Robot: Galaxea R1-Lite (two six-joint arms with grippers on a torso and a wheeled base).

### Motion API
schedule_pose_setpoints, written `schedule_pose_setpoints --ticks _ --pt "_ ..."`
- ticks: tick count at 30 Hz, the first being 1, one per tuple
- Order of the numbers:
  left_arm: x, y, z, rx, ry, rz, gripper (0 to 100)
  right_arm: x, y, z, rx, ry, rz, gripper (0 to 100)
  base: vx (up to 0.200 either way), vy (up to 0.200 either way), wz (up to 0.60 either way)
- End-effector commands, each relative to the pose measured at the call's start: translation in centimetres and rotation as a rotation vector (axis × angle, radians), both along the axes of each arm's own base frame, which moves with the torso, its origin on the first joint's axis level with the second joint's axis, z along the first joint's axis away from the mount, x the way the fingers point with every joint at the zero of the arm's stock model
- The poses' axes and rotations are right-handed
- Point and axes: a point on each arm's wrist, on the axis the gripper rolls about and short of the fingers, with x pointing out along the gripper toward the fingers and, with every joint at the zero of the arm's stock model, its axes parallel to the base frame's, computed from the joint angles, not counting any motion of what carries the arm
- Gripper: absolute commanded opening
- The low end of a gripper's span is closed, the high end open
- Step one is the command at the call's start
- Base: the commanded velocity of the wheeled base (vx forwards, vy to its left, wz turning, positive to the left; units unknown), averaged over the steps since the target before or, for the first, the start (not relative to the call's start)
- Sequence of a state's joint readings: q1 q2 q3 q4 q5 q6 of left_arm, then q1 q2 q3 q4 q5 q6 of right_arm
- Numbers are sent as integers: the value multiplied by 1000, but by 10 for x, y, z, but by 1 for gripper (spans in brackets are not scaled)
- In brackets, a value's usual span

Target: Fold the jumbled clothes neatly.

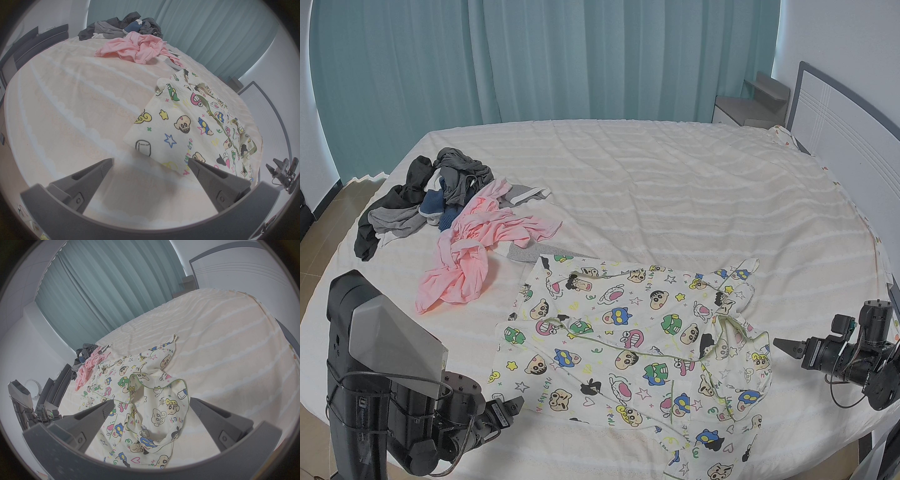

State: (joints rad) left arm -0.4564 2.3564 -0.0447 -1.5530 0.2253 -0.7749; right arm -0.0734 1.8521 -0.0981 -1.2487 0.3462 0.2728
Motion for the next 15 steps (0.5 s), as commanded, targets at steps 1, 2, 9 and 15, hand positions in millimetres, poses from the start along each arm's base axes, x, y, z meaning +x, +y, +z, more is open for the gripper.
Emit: schedule_pose_setpoints --ticks 1,2,9,15 --pt "8 -1 -4 -9 -20 13 100 0 0 0 -2 -2 -1 100 0 0 0" --pt "10 -2 -5 -11 -24 13 100 0 0 0 -2 -2 -2 100 0 0 0" --pt "25 -2 -14 9 -50 12 100 0 0 1 -5 -5 -2 100 0 0 0" --pt "39 -1 -21 6 -71 29 100 0 -1 0 -1 -2 -6 100 0 0 0"
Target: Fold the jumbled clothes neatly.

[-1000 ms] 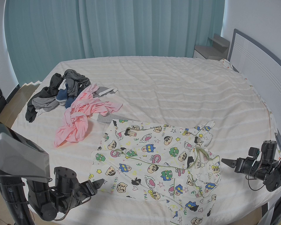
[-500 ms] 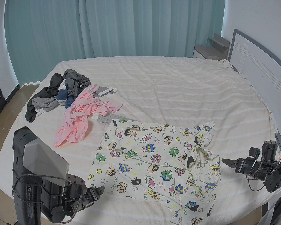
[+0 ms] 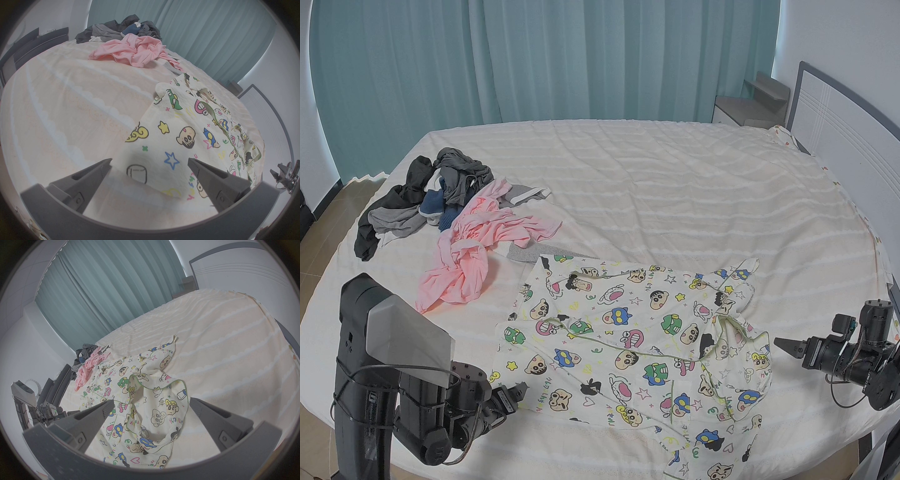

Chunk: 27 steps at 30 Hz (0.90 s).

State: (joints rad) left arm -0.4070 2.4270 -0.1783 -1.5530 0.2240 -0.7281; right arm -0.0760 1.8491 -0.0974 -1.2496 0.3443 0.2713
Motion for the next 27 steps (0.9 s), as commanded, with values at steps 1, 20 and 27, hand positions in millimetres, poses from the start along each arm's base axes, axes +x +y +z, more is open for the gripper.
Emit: schedule_pose_setpoints --ticks 1,20,27 --pt "8 1 -7 -3 -14 12 100 0 0 0 1 2 -4 100 0 0 0" --pt "-25 12 9 98 51 -61 0 3 -16 -6 6 24 -70 100 0 0 0" --pt "-36 17 21 86 56 -52 0 8 -26 -13 38 45 -60 100 0 0 0"
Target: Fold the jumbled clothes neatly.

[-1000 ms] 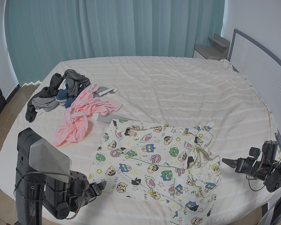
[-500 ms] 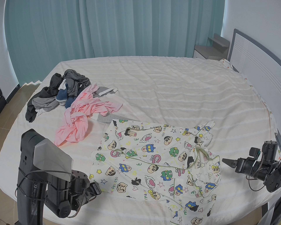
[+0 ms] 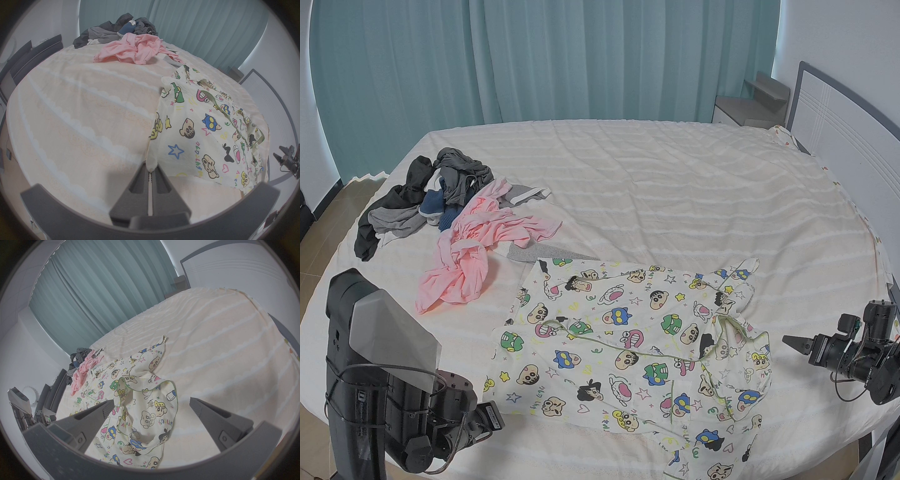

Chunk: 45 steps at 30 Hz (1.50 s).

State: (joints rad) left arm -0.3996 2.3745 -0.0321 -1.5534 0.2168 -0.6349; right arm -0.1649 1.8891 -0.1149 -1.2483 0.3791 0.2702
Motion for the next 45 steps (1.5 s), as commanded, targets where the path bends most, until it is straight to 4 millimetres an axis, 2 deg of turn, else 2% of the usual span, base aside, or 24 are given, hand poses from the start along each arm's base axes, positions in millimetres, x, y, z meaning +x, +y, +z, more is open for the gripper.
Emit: schedule_pose_setpoints --ticks 1,6,11,18,25,30,39,45 --pt "-5 3 11 -16 -24 7 0 5 -6 -7 23 24 3 100 0 0 0" --pt "-15 0 7 0 82 -49 0 23 -12 -22 36 57 8 100 0 0 0" --pt "-26 2 15 4 162 -83 0 35 -17 -32 42 99 -1 100 0 0 0" --pt "-40 12 27 56 255 -134 0 56 -20 -34 88 213 29 100 0 0 0" --pt "-40 16 27 60 272 -117 0 76 -23 -38 130 307 70 100 0 0 0" --pt "-41 16 27 67 280 -119 0 84 -23 -51 151 383 78 100 0 0 0" --pt "-42 23 27 91 299 -117 0 93 -17 -58 160 422 121 100 0 0 0" --pt "-44 27 28 95 322 -102 0 94 -4 -64 125 435 187 100 0 0 0"
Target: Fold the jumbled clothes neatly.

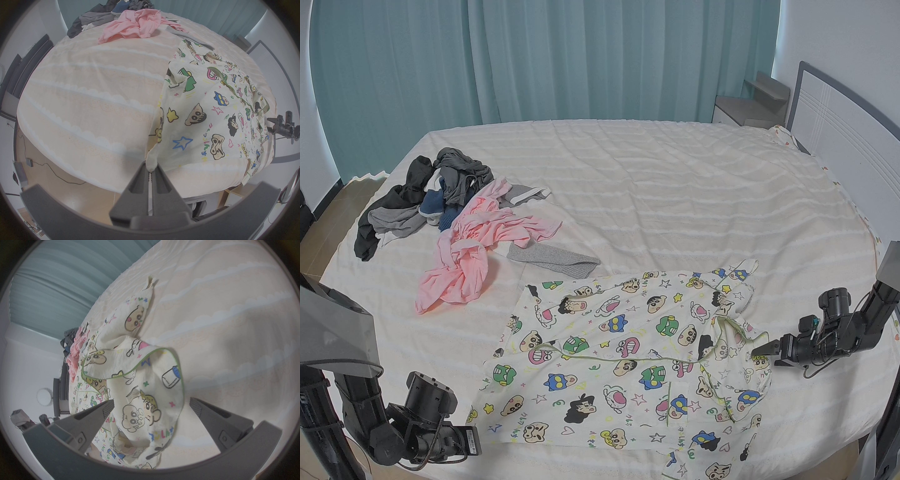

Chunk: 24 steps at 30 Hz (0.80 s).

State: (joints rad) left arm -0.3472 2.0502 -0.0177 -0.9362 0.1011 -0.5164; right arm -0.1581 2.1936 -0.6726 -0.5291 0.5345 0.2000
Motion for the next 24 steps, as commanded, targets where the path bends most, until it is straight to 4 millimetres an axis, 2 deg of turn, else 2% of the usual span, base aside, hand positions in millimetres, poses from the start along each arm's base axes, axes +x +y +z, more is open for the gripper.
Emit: schedule_pose_setpoints --ticks 1,6,7,13,20,24 --pt "-4 3 1 2 9 10 0 1 8 -7 -6 15 33 100 0 0 0" --pt "-4 3 1 2 9 10 0 2 17 -9 -14 17 68 100 0 0 0" --pt "-4 3 1 2 9 10 0 2 17 -9 -13 18 67 0 0 0 0" --pt "-4 3 1 2 9 8 0 2 15 -9 -25 20 55 0 0 0 0" --pt "-5 3 0 12 13 -10 0 -1 4 -6 -28 15 16 0 0 0 0" --pt "-8 4 0 38 41 -38 0 -3 -4 3 -33 -11 -10 0 0 0 0"
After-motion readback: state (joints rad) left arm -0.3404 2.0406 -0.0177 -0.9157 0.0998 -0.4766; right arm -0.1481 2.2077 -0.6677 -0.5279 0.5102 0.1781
